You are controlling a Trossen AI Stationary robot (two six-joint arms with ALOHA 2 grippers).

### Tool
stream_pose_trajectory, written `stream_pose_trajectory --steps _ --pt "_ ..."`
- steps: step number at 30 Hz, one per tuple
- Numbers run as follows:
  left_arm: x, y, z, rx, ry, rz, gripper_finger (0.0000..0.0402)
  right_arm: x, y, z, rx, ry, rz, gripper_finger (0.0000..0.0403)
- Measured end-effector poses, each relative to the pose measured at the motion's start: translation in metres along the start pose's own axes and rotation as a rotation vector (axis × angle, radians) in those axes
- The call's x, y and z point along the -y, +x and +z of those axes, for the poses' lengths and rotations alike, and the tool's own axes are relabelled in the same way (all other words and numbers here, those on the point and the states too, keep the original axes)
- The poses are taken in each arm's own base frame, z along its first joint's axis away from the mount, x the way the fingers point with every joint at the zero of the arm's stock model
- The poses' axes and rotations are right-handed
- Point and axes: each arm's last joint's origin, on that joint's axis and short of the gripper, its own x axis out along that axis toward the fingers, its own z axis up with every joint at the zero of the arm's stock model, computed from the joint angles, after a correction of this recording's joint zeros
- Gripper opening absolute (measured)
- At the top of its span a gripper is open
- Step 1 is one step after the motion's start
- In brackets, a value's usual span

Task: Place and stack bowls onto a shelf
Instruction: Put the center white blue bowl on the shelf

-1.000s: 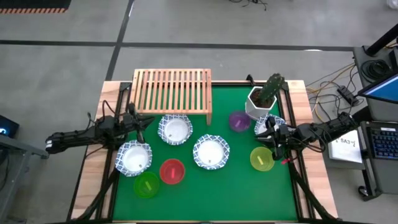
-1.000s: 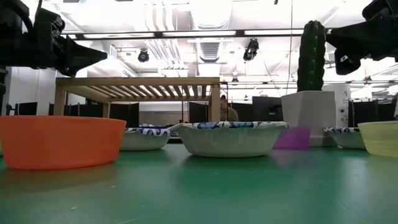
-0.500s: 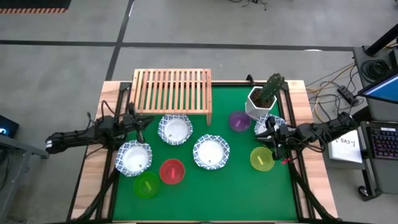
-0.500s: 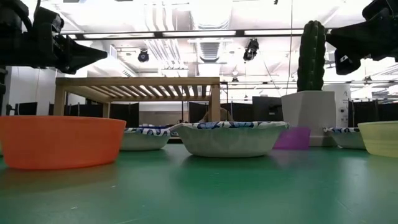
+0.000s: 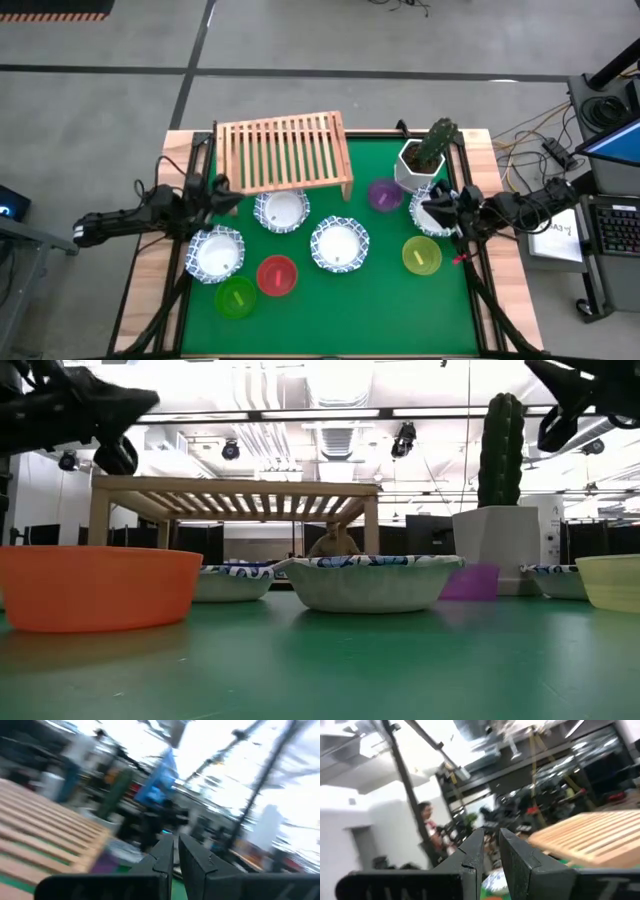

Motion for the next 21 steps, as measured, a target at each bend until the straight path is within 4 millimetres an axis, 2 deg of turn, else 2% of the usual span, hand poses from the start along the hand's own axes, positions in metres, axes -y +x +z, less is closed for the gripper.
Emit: stream_pose_trajectory --steps 4,9,17,21 --pt "0.006 0.000 0.005 0.017 -0.063 -0.127 0.0011 0.001 0.005 -0.005 -0.020 -0.028 -0.063 0.0052" --pt "0.006 0.000 0.004 0.007 -0.150 -0.127 0.0011 -0.002 0.017 -0.006 -0.086 -0.047 -0.128 0.0052" --pt "0.004 0.003 0.001 -0.022 -0.058 -0.106 0.0011 -0.011 0.064 -0.003 -0.334 -0.265 -0.266 0.0052" --pt "0.002 0.005 -0.002 -0.064 -0.015 -0.076 0.0011 -0.004 0.087 0.001 -0.551 -0.233 -0.421 0.0052"
